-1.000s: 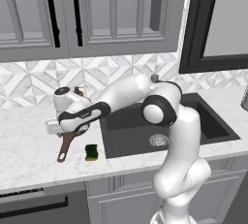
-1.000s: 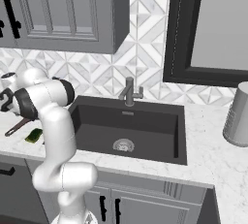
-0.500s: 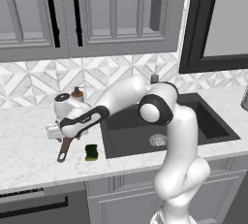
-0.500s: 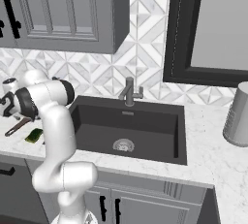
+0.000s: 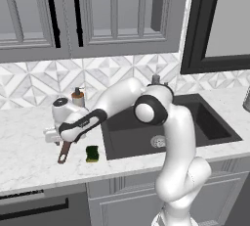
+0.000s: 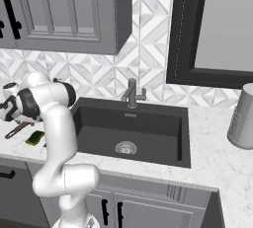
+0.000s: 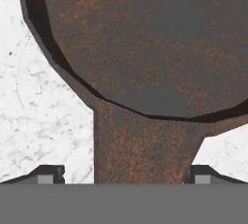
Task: Pick the pan and sponge and place them into the sink. Then turn on the water.
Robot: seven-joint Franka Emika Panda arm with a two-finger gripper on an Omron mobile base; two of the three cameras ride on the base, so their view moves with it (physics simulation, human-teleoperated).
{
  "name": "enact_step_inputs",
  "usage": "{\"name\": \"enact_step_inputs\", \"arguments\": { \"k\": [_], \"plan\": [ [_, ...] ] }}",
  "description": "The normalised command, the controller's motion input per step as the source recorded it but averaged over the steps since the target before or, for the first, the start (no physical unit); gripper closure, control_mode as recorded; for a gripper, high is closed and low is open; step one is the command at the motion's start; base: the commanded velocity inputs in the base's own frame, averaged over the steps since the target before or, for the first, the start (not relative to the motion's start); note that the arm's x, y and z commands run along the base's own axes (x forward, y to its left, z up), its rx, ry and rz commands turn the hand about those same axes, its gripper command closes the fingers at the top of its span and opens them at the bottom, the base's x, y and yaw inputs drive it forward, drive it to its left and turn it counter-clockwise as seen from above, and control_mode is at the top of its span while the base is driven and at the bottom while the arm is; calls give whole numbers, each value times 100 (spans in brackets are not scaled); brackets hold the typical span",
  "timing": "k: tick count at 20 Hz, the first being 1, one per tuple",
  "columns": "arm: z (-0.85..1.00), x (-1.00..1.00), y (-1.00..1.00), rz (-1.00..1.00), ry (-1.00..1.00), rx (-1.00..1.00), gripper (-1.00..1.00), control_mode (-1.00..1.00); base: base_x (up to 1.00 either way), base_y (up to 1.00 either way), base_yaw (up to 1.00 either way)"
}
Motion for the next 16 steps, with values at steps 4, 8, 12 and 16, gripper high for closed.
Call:
{"name": "enact_step_inputs", "arguments": {
  "k": [4, 8, 12, 16],
  "plan": [
    [-16, 7, 5, 0, 0, 0, 100, -100, 0, 0, 0],
    [-4, 0, 0, 0, 0, 0, 100, -100, 0, 0, 0],
    [0, -1, -1, 0, 0, 0, 100, -100, 0, 0, 0],
    [29, -12, -24, -7, -1, 0, 100, -100, 0, 0, 0]
  ]
}}
